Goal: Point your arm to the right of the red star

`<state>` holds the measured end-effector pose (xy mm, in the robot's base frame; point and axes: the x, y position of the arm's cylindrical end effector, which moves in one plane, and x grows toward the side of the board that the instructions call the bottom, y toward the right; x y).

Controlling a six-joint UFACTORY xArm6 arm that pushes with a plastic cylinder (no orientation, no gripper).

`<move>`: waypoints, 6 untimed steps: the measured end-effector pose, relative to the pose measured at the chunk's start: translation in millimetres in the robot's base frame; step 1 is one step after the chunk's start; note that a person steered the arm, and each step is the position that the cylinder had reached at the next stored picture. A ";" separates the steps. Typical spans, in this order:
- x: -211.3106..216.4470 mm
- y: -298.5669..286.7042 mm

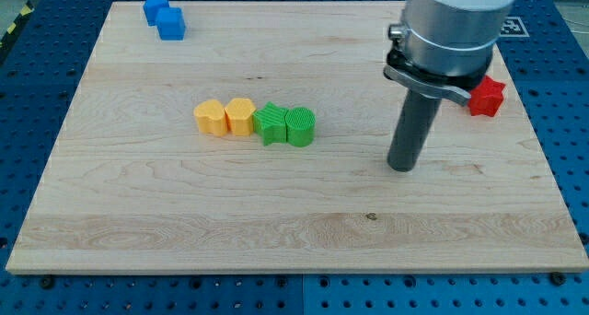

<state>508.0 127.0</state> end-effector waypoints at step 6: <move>46.9 38.0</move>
<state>555.0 165.1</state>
